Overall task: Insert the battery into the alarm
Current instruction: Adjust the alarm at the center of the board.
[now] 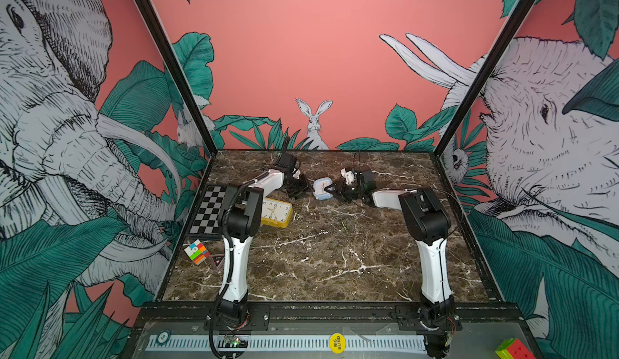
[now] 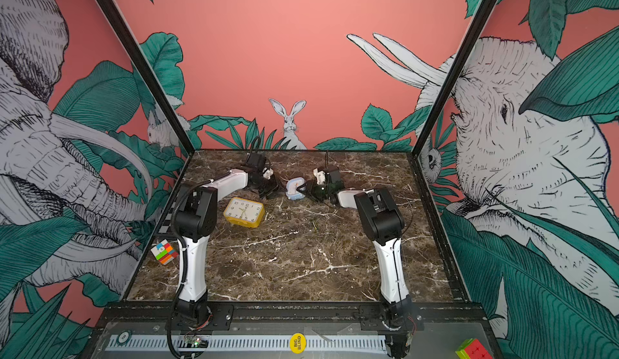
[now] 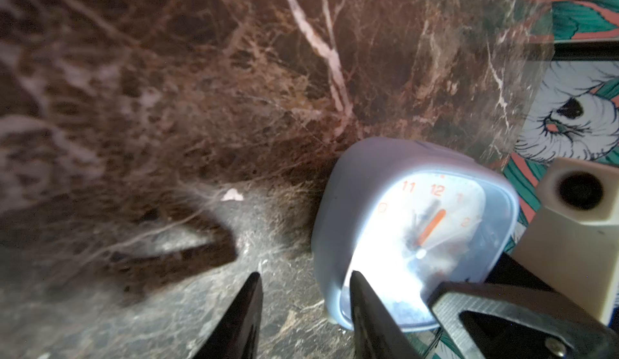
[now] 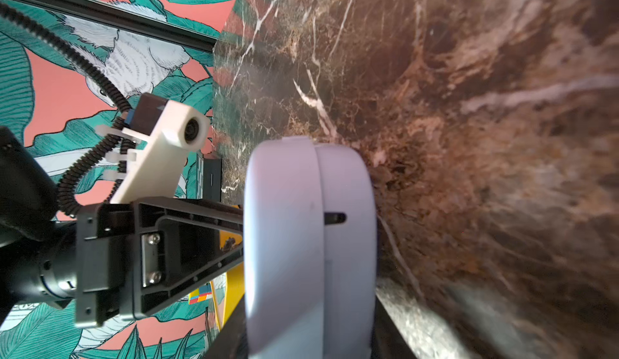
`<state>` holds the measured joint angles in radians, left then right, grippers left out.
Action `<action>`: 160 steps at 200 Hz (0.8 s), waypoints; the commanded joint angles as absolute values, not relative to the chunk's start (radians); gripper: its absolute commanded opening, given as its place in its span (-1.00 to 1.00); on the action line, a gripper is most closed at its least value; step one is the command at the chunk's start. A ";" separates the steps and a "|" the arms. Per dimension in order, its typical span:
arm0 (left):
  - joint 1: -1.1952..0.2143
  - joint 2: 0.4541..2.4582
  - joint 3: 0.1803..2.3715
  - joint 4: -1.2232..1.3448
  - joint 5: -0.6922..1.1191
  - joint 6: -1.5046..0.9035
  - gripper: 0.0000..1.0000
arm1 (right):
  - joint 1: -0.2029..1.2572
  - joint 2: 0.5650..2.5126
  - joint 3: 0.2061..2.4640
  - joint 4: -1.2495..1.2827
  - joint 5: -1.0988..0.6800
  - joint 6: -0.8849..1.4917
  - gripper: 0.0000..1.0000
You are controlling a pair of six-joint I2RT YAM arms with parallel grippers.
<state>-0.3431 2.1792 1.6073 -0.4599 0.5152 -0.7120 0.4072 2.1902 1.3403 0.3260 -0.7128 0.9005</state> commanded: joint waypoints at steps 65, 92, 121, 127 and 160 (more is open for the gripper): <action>-0.367 1.777 1.294 -0.425 0.412 -0.667 0.31 | 0.421 1.920 1.334 -0.238 -0.466 0.453 -0.32; -0.370 1.678 1.216 -0.407 0.403 -0.681 0.35 | 0.466 1.838 1.335 -0.411 -0.337 0.272 -0.32; -0.371 1.592 1.144 -0.392 0.398 -0.684 0.40 | 0.561 1.781 1.319 -0.496 -0.158 0.105 -0.32; -0.371 1.578 1.128 -0.390 0.395 -0.684 0.40 | 0.591 1.770 1.304 -0.495 -0.117 0.073 -0.32; -0.371 1.501 1.057 -0.400 0.364 -0.686 0.43 | 0.729 1.749 1.257 -0.469 0.102 -0.065 -0.33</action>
<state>-0.3679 1.5764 1.1011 -0.3962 0.4004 -0.6868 0.6544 1.7725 1.2869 -0.4484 -0.1135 0.1043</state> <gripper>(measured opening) 0.712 0.390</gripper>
